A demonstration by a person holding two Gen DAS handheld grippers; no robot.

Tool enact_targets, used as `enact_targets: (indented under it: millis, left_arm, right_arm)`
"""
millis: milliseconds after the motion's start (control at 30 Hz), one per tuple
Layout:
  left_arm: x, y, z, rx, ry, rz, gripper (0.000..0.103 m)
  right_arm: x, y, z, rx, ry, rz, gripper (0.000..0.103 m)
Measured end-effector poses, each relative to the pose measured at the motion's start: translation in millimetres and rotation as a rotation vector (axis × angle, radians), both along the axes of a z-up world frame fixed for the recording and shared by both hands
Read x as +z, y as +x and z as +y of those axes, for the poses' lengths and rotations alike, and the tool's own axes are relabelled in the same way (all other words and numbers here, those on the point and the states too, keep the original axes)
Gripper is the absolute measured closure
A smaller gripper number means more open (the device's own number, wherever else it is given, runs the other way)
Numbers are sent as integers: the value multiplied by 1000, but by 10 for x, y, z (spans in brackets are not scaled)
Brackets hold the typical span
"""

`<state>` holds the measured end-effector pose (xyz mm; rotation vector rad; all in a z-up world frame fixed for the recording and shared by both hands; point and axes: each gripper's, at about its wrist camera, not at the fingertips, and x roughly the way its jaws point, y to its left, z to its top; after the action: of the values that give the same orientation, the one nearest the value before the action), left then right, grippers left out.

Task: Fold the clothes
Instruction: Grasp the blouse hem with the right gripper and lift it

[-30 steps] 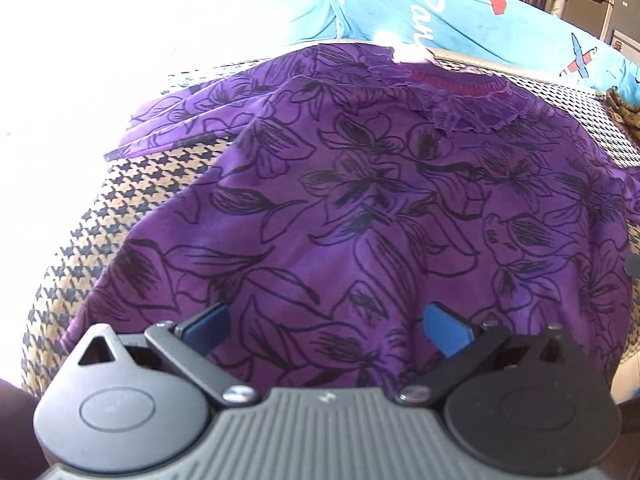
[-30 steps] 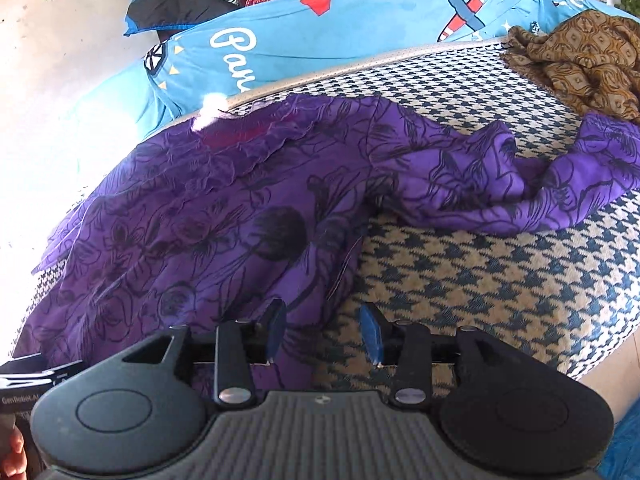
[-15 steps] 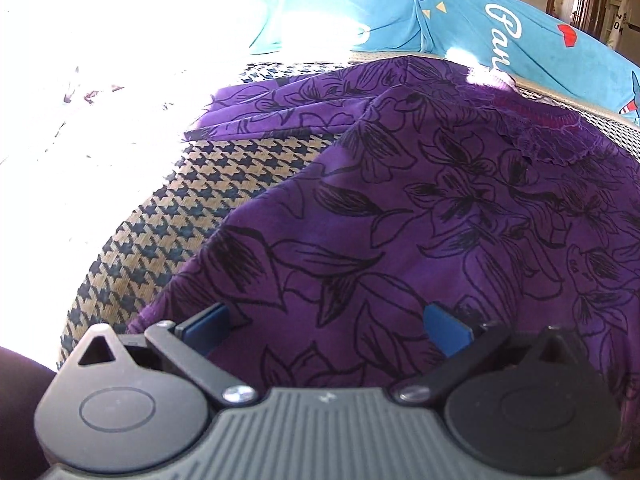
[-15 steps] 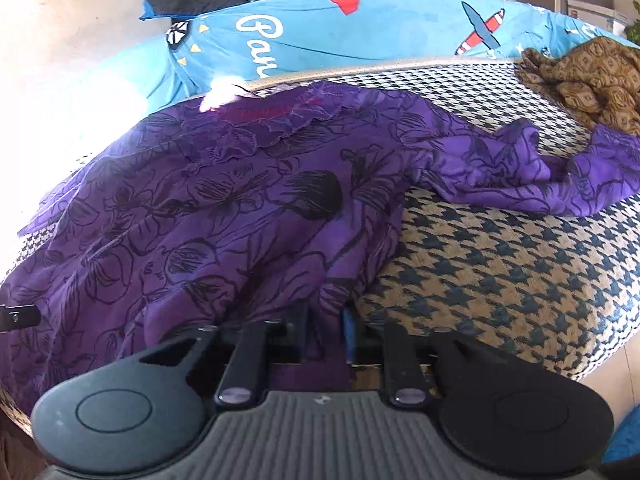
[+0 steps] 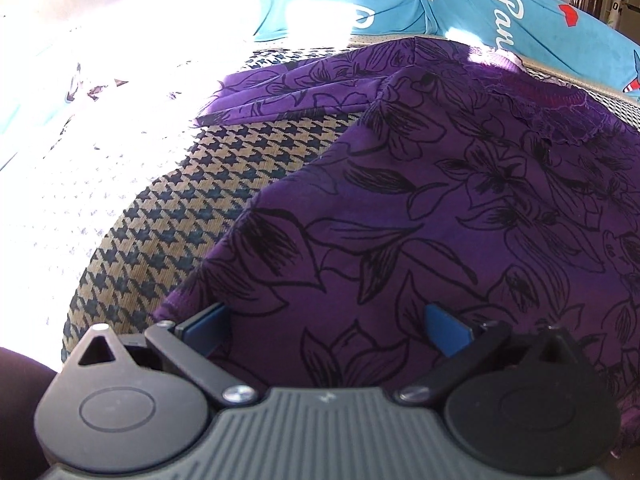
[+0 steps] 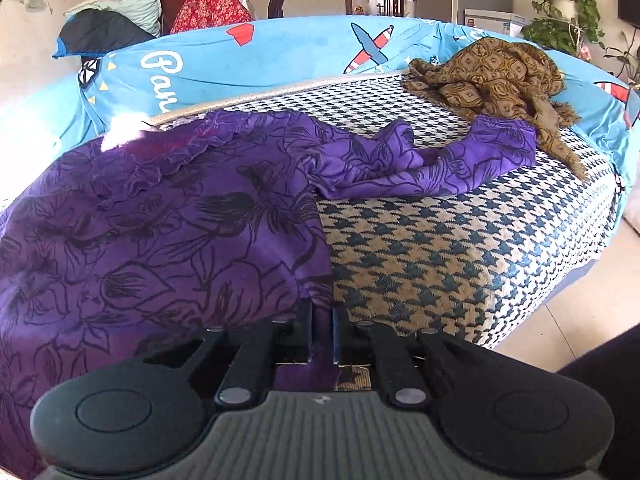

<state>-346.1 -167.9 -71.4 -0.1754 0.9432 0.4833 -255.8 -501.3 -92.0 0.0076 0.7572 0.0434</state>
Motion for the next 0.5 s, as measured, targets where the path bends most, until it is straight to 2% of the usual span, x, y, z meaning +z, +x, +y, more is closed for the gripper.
enact_targets:
  millis: [33,167,267,367,500]
  left_arm:
    - [2,-13,2,1,5,-3,0]
    - [20,-45,26,7,23,-15,0]
    - [40,-72,49,16,27,-25,0]
    - [52,-92,76,26,28,-30,0]
    - [40,-120,113,39,27,-26,0]
  right_arm:
    - [-5,-15,-18,-3,19,15,95]
    - [-50,-127,-83,-26,105,71,75]
    - [-113,-226,-76,9,161,126,70]
    - [-168,-355,-57,36,182,148,65]
    - [-218,-430,-19,77,166,166,50]
